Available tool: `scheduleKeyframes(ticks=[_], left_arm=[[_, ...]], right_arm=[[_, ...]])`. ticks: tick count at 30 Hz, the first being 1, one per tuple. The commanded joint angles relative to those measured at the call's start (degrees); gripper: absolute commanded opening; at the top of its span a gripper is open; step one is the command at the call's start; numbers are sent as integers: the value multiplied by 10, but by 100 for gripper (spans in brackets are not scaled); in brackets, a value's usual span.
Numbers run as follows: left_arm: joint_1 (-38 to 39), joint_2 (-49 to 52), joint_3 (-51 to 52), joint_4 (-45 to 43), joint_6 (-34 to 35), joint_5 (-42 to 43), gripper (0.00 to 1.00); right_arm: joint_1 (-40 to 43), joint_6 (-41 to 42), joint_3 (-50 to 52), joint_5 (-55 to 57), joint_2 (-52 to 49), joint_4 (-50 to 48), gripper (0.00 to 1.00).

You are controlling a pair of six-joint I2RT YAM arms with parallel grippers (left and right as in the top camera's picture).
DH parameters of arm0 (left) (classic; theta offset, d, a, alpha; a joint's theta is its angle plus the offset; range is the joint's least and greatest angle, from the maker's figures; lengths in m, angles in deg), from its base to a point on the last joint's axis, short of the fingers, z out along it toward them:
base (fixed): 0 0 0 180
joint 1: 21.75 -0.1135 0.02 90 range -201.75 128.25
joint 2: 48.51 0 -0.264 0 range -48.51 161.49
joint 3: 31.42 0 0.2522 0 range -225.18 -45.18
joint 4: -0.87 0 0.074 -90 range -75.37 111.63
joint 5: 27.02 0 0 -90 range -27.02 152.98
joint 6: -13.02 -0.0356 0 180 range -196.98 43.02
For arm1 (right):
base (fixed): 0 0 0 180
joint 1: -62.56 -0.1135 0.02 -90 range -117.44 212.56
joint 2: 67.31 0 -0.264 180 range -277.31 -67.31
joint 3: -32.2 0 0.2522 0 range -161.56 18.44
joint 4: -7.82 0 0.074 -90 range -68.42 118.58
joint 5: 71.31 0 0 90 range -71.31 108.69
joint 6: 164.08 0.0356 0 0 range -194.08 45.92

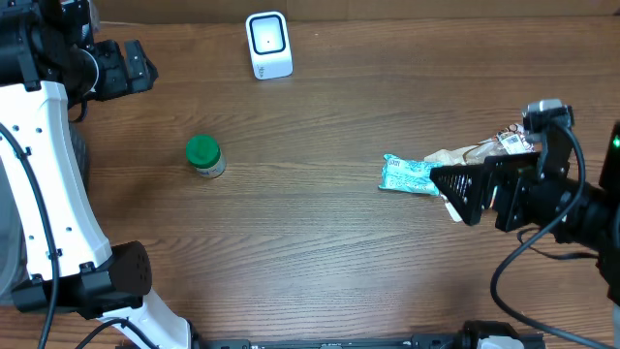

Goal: Scan the item barcode

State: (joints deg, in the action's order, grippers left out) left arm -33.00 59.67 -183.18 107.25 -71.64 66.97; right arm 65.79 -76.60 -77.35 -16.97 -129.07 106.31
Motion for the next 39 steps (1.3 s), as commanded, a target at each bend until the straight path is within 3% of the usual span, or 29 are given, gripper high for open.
scheduleKeyframes(ticks=[1,7,12,16,30,34,39], left_arm=[[4,-2,-1,-1,-11,-3,100],[4,-2,0,-1,-11,-3,99],[4,-2,-1,0,-11,-3,100],[4,-2,0,0,-11,-3,100],[4,-2,0,-1,-11,-3,100],[4,-2,-1,-1,-11,-3,100],[4,-2,-1,-1,-11,-3,99]], right_arm=[[-3,-5,-10,4,3,22,100],[-3,-6,-8,35,0,22,100],[-2,-6,36,53,7,-53,100],[-17,-6,118,70,55,-177,100],[-65,-6,613,168,335,-764,100],[-66,-6,737,170,405,-880,100],[-73,-6,837,183,472,-949,100]])
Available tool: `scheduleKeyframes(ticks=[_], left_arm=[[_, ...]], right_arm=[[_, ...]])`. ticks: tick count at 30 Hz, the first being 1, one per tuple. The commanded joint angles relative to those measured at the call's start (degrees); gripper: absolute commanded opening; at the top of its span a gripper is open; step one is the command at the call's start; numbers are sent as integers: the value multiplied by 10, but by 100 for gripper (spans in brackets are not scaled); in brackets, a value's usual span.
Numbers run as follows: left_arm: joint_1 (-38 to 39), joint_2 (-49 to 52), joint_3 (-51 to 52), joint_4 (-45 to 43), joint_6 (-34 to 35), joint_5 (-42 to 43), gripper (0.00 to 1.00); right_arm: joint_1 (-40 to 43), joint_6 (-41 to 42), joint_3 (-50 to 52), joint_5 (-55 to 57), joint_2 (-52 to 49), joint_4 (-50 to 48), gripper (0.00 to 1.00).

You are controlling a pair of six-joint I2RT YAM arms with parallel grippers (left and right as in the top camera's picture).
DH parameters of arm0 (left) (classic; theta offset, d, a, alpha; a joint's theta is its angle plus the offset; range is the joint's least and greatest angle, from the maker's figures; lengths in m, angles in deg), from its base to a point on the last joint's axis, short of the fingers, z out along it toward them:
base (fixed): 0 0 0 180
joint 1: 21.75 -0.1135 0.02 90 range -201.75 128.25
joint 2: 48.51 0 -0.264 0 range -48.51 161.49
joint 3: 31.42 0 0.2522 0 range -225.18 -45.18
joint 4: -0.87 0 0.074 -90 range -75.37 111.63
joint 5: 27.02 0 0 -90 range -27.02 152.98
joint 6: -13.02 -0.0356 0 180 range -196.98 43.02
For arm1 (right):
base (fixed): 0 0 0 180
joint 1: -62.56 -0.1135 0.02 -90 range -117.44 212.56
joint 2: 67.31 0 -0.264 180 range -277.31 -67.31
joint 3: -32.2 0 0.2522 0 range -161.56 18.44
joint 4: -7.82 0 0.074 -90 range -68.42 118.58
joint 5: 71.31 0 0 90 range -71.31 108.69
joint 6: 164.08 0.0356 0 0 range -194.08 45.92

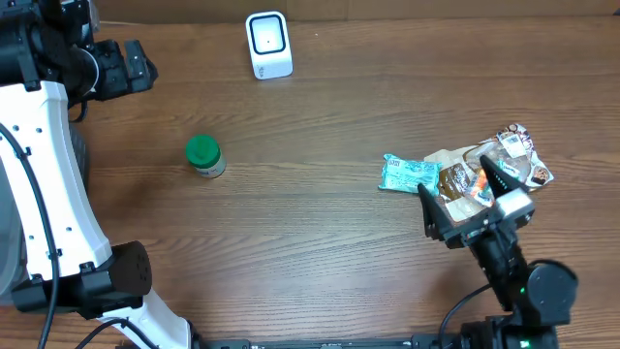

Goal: Scan the item barcode

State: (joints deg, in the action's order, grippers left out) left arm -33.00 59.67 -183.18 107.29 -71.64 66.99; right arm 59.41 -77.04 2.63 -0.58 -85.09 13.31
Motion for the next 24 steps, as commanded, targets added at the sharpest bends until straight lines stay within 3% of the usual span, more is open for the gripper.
scheduleKeyframes(ticks=[1,12,19,24], left_arm=[[4,-2,-1,-1,-11,-4,99],[4,-2,0,-1,-11,-4,100],[4,-2,-1,-1,-11,-4,100],[4,-2,-1,-1,-11,-4,99]], right_arm=[[-10,-1,49,24,42,-25,100],[-13,-2,149,58,159,-39,100],[-13,-3,154,64,177,6,100],[-13,9,154,51,176,118,100]])
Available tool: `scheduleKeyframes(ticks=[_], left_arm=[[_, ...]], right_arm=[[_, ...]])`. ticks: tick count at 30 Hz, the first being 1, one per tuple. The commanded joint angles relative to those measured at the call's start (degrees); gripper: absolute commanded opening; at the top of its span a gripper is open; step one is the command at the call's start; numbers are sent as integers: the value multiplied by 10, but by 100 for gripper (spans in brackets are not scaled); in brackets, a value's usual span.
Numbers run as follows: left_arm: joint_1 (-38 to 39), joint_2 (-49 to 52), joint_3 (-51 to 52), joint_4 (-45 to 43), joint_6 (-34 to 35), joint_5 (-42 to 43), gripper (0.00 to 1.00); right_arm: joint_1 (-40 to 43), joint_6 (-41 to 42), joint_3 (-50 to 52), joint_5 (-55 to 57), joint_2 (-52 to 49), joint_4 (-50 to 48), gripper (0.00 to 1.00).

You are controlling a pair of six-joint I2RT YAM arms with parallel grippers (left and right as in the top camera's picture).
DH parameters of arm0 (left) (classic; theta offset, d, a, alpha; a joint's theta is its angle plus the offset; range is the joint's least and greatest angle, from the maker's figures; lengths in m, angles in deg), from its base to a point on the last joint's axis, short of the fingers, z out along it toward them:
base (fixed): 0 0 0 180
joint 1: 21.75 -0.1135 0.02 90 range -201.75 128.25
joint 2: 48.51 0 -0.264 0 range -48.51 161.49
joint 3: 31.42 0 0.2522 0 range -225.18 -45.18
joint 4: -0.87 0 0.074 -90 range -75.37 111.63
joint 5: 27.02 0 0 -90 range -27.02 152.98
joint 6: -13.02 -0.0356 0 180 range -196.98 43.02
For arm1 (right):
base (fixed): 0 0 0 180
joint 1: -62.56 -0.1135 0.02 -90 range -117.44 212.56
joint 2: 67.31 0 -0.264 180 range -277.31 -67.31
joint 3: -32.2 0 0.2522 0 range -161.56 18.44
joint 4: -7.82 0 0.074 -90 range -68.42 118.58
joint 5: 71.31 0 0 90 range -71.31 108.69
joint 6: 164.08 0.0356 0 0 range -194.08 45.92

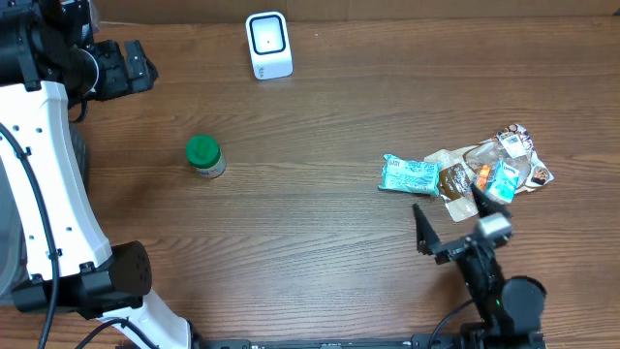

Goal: Scan the item barcode

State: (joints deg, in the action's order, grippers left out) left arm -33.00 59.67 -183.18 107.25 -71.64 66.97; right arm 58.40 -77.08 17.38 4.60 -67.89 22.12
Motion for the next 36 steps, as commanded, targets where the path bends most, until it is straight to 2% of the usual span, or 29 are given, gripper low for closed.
scheduleKeyframes(ticks=[1,3,36], left_arm=[[4,-2,-1,-1,-11,-3,100],[4,-2,0,-1,-11,-3,99],[4,-1,-1,-1,-11,-3,100]], right_arm=[[-3,24,6,-3,4,28,100],[-3,45,6,-5,4,29,100],[-3,45,6,-5,4,29,100]])
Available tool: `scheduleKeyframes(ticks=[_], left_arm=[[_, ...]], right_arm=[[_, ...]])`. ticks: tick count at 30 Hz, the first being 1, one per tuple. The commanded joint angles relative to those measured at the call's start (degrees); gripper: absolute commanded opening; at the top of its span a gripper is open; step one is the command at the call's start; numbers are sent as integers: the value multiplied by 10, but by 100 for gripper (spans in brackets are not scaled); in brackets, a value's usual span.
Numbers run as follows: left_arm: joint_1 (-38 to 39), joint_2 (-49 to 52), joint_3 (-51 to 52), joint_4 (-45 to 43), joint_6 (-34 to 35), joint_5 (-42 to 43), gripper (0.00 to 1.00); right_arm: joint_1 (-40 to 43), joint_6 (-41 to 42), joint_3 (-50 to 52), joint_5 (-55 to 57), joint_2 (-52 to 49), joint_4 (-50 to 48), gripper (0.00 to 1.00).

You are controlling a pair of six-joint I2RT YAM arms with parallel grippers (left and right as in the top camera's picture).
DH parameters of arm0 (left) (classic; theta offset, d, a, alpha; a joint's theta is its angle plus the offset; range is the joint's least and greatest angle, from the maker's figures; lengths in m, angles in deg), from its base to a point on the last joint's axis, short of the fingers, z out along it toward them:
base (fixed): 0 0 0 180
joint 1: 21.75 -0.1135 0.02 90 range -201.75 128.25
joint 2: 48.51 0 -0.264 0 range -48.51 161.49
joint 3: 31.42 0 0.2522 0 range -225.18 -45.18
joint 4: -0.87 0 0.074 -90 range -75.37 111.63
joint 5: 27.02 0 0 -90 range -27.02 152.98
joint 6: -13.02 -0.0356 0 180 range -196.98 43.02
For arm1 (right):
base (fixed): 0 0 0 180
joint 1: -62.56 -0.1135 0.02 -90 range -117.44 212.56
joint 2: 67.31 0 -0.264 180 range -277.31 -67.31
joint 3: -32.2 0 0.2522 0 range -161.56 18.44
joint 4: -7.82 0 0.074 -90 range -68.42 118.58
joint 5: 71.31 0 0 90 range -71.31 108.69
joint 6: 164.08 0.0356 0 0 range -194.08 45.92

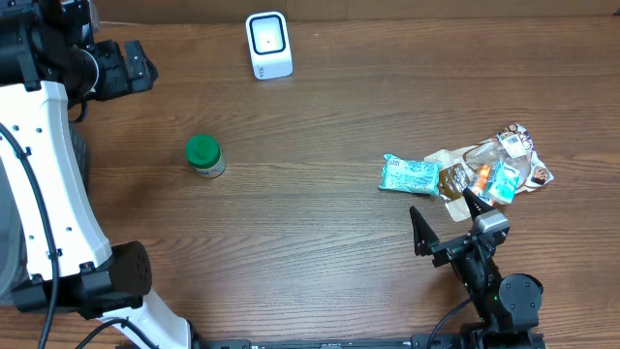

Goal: Scan the item barcode

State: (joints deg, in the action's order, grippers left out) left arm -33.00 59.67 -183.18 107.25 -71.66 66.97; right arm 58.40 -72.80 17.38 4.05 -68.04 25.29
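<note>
The white barcode scanner [268, 44] stands at the back of the table. A teal packet [408, 174] lies right of centre, touching a pile of snack packets [494, 167]. My right gripper [441, 204] is open just in front of that pile, fingers pointing toward it and holding nothing. A green-lidded jar [204, 155] stands at centre left. My left gripper [131, 68] is far off at the back left; its jaws cannot be made out.
The left arm's white body [48, 184] runs down the left edge of the table. Brown wood tabletop [310, 242] lies between the jar and the packets.
My right gripper has shifted very slightly and stays open in front of the packet pile. The packets, jar, scanner and left arm have not moved.
At first my right arm reached in from the right, its gripper over the pile beside the teal packet. Then it came from the front, open over the pile's near edge. Later it stood back, clear of the pile, and remains there. No item moved.
</note>
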Motion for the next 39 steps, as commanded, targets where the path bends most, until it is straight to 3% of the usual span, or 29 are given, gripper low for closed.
scheduleKeyframes(ticks=[1,10,26,39], left_arm=[[4,0,-1,-1,-11,-3,99],[29,-20,0,-1,-11,-3,100],[218,-155,0,-1,-20,-24,100],[222,-203,23,-14,-19,-29,100]], right_arm=[[-3,2,6,0,6,-3,100],[-3,2,6,0,6,-3,100],[-3,2,6,0,6,-3,100],[-3,2,6,0,6,-3,100]])
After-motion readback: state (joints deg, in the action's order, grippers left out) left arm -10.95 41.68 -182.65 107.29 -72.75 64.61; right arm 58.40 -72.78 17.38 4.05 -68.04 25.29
